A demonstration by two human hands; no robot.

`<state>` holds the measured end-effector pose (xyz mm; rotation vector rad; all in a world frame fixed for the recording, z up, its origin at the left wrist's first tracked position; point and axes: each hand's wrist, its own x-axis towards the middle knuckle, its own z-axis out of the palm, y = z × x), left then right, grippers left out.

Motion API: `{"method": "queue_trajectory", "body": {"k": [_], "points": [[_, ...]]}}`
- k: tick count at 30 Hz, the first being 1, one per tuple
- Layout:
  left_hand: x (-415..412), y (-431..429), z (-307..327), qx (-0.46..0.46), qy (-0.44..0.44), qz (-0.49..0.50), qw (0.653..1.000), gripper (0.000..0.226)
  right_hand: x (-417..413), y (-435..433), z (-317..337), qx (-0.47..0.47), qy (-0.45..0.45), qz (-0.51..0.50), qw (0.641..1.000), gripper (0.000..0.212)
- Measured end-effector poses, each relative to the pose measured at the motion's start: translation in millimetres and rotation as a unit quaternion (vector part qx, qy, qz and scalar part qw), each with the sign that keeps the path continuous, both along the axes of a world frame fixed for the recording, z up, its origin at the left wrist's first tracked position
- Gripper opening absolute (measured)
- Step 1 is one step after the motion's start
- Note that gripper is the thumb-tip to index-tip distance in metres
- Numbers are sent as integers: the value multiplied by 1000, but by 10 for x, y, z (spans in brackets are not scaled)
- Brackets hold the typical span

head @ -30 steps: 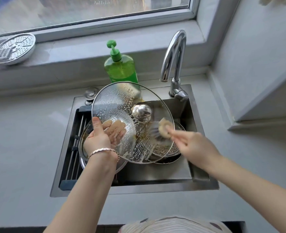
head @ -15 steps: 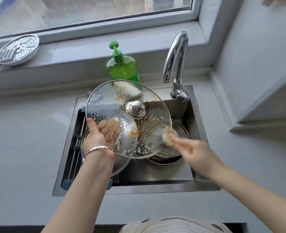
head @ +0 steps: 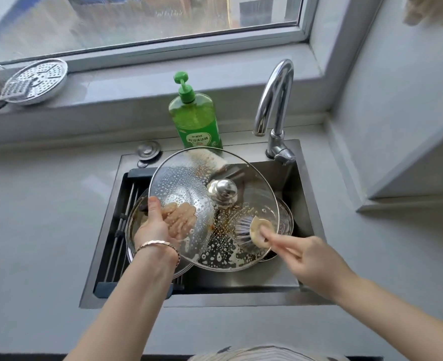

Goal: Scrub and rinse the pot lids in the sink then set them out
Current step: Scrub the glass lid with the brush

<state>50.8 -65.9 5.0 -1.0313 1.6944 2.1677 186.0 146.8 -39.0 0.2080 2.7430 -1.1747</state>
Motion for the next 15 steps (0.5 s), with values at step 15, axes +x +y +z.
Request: {"method": "queue_trajectory", "body": {"k": [15], "points": [[-306, 146, 260, -68, -118, -283, 949, 41, -697, -240, 432, -92, -54, -81, 991, 53]]}}
